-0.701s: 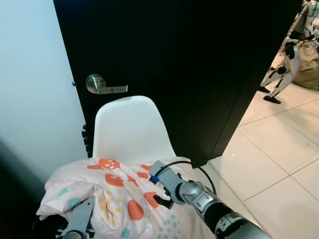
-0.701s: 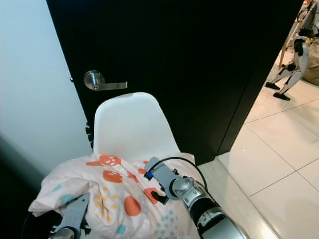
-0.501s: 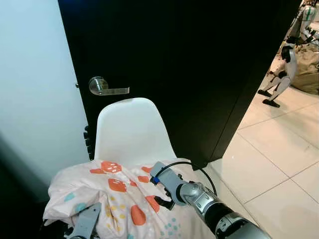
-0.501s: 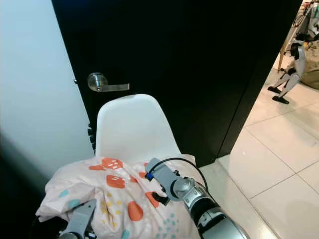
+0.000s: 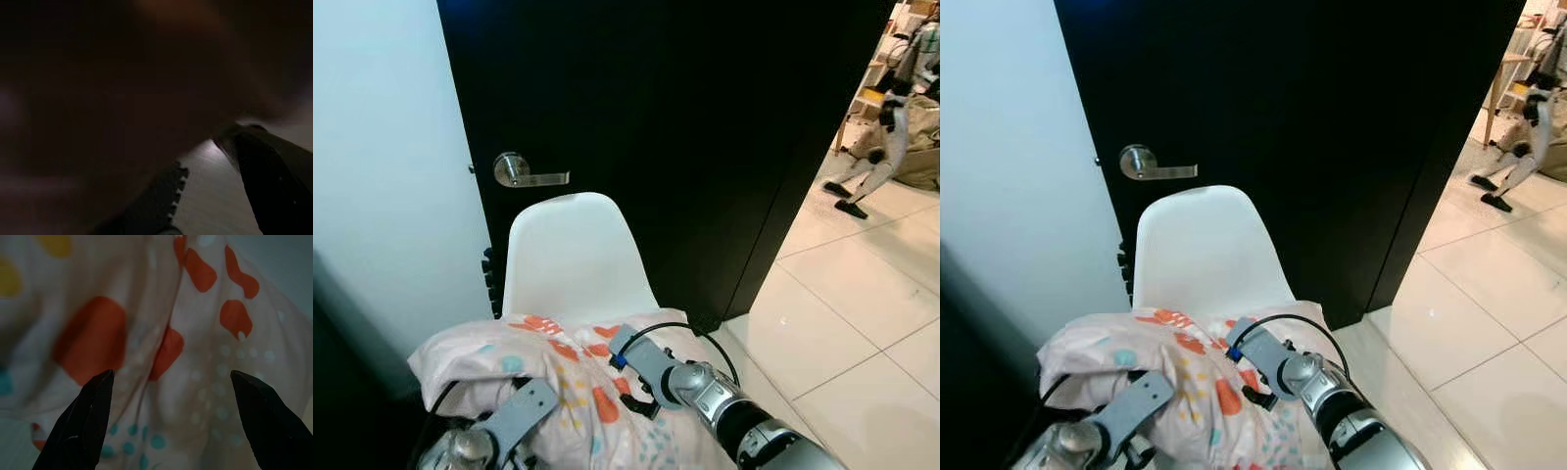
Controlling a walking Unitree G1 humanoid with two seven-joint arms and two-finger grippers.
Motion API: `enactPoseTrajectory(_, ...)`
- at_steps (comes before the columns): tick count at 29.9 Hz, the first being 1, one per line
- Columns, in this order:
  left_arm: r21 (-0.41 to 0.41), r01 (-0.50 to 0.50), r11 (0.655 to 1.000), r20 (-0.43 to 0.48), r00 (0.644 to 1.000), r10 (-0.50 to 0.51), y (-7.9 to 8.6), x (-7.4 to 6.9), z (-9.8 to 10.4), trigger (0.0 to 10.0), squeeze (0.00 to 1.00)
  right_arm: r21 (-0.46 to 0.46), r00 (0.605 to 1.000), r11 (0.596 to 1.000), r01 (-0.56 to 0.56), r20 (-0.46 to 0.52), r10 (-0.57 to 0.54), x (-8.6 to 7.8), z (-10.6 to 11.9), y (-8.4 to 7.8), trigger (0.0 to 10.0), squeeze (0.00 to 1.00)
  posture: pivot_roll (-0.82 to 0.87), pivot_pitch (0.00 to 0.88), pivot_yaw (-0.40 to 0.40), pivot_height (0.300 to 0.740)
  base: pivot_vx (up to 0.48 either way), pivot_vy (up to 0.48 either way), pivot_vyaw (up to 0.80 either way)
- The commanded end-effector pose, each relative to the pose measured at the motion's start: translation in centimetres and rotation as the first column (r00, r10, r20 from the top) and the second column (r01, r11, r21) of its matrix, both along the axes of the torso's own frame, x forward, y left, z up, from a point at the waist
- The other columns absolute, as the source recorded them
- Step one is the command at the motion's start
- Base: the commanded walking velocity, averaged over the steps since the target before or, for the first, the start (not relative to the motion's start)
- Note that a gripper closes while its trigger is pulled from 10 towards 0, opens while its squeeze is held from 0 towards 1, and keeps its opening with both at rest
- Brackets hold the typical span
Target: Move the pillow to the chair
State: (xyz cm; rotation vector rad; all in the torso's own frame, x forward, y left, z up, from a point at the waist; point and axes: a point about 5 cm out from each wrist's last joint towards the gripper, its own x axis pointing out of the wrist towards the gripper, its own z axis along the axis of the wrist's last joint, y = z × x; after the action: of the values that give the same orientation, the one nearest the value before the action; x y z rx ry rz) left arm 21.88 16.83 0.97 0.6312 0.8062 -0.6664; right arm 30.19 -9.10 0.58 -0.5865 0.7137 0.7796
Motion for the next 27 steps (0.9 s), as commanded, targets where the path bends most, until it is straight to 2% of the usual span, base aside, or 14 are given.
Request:
enactPoseTrajectory(1, -0.023, 0.077, 0.997, -0.018, 0.997, -0.077, -1.0, -0.3, 0.7, 10.0, 0.00, -0.018, 1.000, 1.000, 0.010, -0.023, -0.010, -0.2, -0.3, -0.5, 10.0, 0.00, 0.19, 0.000, -0.100, 0.740, 0.000, 0.000, 0.00)
enactPoseTrajectory(4, -0.008, 0.232, 0.973, -0.114, 0.966, -0.231, -1.5, -2.4, 1.2, 10.0, 0.00, -0.029, 0.999, 0.999, 0.022, -0.028, -0.023, -0.2, -0.4, -0.8, 10.0, 0.00, 0.19, 0.000, -0.098, 0.740, 0.000, 0.000, 0.00)
enactPoseTrajectory(7, -0.001, 0.257, 0.967, -0.149, 0.956, -0.254, -1.4, -3.0, 1.0, 10.0, 0.00, -0.032, 0.999, 0.999, 0.028, -0.030, -0.029, -0.2, -0.4, -0.9, 10.0, 0.00, 0.19, 0.000, -0.097, 0.740, 0.000, 0.000, 0.00)
enactPoseTrajectory(8, 0.004, 0.271, 0.963, -0.218, 0.940, -0.264, -1.3, -4.2, 0.8, 10.0, 0.00, -0.034, 0.999, 0.999, 0.035, -0.034, -0.037, -0.2, -0.4, -1.0, 10.0, 0.00, 0.19, 0.000, -0.097, 0.740, 0.000, 0.000, 0.00)
enactPoseTrajectory(11, 0.031, 0.296, 0.955, -0.321, 0.908, -0.271, -0.5, -5.9, -0.2, 10.0, 0.00, -0.035, 0.998, 0.999, 0.038, -0.041, -0.039, -0.2, -0.5, -1.1, 10.0, 0.00, 0.19, 0.000, -0.096, 0.740, 0.000, 0.000, 0.00)
enactPoseTrajectory(14, 0.056, 0.293, 0.955, -0.361, 0.897, -0.254, 0.2, -6.8, -0.6, 10.0, 0.00, -0.035, 0.998, 0.999, 0.038, -0.045, -0.040, -0.3, -0.5, -1.1, 10.0, 0.00, 0.19, 0.000, -0.101, 0.740, 0.000, 0.000, 0.00)
enactPoseTrajectory(16, 0.070, 0.272, 0.960, -0.341, 0.911, -0.233, 0.4, -6.5, -0.5, 10.0, 0.00, -0.035, 0.998, 0.999, 0.038, -0.046, -0.040, -0.3, -0.6, -1.1, 10.0, 0.00, 0.19, 0.000, -0.102, 0.740, 0.000, 0.000, 0.00)
enactPoseTrajectory(17, 0.080, 0.243, 0.967, -0.301, 0.930, -0.209, 0.4, -5.9, -0.2, 10.0, 0.00, -0.036, 0.998, 0.999, 0.038, -0.046, -0.040, -0.3, -0.6, -1.1, 10.0, 0.00, 0.20, 0.000, -0.105, 0.740, 0.000, 0.000, 0.00)
enactPoseTrajectory(19, 0.102, 0.131, 0.986, -0.139, 0.983, -0.116, 0.3, -3.1, 0.9, 10.0, 0.00, -0.038, 0.998, 0.999, 0.038, -0.046, -0.040, -0.3, -0.6, -1.1, 10.0, 0.00, 0.20, 0.000, -0.108, 0.740, 0.000, 0.000, 0.00)
enactPoseTrajectory(20, 0.106, 0.054, 0.993, -0.065, 0.997, -0.048, 0.4, -1.8, 1.5, 10.0, 0.00, -0.039, 0.998, 0.998, 0.038, -0.046, -0.040, -0.3, -0.6, -1.2, 10.0, 0.00, 0.20, 0.000, -0.109, 0.740, 0.000, 0.000, 0.00)
enactPoseTrajectory(23, 0.098, -0.151, 0.984, 0.089, 0.986, 0.142, 1.1, 0.9, 2.8, 10.0, 0.00, -0.039, 0.998, 0.998, 0.043, -0.041, -0.045, -0.2, -0.5, -1.2, 10.0, 0.00, 0.20, 0.000, -0.109, 0.740, 0.000, 0.000, 0.00)
enactPoseTrajectory(25, 0.112, -0.190, 0.975, 0.107, 0.978, 0.178, 1.6, 1.3, 2.9, 10.0, 0.00, -0.039, 0.998, 0.998, 0.048, -0.038, -0.049, -0.1, -0.4, -1.3, 10.0, 0.00, 0.20, 0.000, -0.109, 0.740, 0.000, 0.000, 0.00)
enactPoseTrajectory(27, 0.047, -0.231, 0.972, 0.063, 0.972, 0.228, 1.3, 0.9, 2.3, 10.0, 0.00, -0.040, 0.998, 0.998, 0.054, -0.037, -0.055, -0.1, -0.4, -1.4, 10.0, 0.00, 0.20, 0.000, -0.107, 0.740, 0.000, 0.000, 0.00)
